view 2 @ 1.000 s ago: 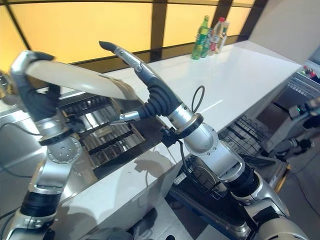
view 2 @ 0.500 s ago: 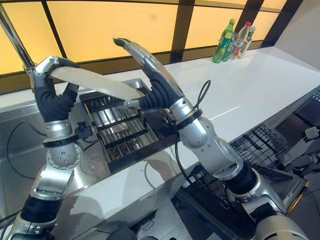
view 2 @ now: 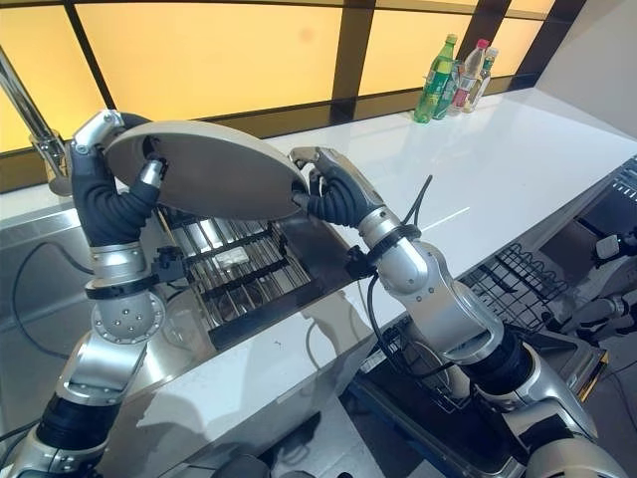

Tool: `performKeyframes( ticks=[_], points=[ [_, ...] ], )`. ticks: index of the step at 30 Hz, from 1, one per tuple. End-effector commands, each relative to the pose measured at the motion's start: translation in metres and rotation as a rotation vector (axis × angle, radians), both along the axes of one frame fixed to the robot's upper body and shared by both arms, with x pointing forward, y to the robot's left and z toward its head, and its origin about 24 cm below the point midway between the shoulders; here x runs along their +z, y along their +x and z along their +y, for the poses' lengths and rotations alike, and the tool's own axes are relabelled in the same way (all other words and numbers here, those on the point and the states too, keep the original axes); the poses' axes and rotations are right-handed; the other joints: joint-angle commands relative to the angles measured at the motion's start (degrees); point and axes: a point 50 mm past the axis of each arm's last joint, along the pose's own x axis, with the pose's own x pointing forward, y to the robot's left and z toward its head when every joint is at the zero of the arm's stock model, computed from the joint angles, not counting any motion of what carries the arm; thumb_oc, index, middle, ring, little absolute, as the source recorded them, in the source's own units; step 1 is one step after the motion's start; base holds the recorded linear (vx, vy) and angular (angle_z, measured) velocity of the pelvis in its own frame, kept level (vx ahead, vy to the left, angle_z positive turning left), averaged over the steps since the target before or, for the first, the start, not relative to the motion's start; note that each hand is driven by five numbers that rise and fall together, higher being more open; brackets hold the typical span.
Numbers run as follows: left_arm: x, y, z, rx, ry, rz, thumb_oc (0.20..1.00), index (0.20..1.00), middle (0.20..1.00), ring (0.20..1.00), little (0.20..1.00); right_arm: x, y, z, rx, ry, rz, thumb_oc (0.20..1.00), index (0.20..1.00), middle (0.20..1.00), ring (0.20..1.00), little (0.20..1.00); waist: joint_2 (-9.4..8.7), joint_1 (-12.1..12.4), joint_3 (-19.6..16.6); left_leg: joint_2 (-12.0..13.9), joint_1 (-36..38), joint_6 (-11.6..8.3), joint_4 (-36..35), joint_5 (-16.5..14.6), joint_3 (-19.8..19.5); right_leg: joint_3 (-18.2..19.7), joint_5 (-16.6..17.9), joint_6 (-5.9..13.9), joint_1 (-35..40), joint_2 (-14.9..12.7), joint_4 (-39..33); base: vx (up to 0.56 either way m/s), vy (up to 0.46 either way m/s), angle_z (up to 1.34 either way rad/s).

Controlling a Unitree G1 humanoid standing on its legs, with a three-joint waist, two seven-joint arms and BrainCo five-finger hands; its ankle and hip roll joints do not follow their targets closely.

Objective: Pick up plates and place into dishwasher.

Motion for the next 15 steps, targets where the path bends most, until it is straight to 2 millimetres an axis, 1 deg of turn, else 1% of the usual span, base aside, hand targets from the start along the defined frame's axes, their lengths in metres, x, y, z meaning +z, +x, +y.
performKeyframes(
  ticks=[1, 4, 7, 15],
  points=[
    [0.011, -0.009, -0.011, -0.083, 0.015, -0.102, 0.200, 0.200, 0.200, 0.200, 0.200, 0.014, -0.010, 0.019, 0.159, 0.105, 0.007, 0.200, 0.200, 0.200, 0.200, 0.200, 0.79, 0.37, -3.86, -2.07, 1.27, 3.10, -6.84, 4.84, -3.62, 1.99, -4.80, 1.90, 3.72, -0.02, 4.91, 0.01, -0.001, 0.04],
    [0.009, -0.010, -0.013, -0.114, 0.010, -0.091, 0.200, 0.200, 0.200, 0.200, 0.200, 0.017, -0.009, 0.019, 0.160, 0.196, 0.009, 0.200, 0.200, 0.200, 0.200, 0.200, 0.83, 0.77, -3.77, -2.25, 1.24, 3.28, -6.86, 4.79, -4.10, 1.71, -4.72, 1.89, 3.82, -0.09, 4.86, 0.00, 0.001, 0.03],
    [0.007, -0.011, -0.013, -0.135, -0.008, -0.074, 0.200, 0.200, 0.200, 0.200, 0.200, 0.018, -0.009, 0.015, 0.141, 0.268, -0.006, 0.200, 0.200, 0.200, 0.200, 0.200, 1.06, 0.84, -3.84, -2.51, 1.32, 3.50, -6.94, 4.78, -4.38, 1.56, -4.53, 2.02, 3.92, -0.25, 4.78, 0.00, 0.020, 0.05],
    [0.003, -0.008, -0.014, -0.175, -0.030, -0.040, 0.200, 0.200, 0.200, 0.200, 0.200, 0.010, -0.006, 0.008, 0.119, 0.363, 0.020, 0.200, 0.200, 0.200, 0.200, 0.200, 2.02, 0.43, -4.13, -2.63, 1.51, 3.87, -6.89, 4.76, -4.01, 1.59, -4.58, 2.11, 3.92, -0.51, 4.91, -0.01, 0.023, 0.02]
  ],
)
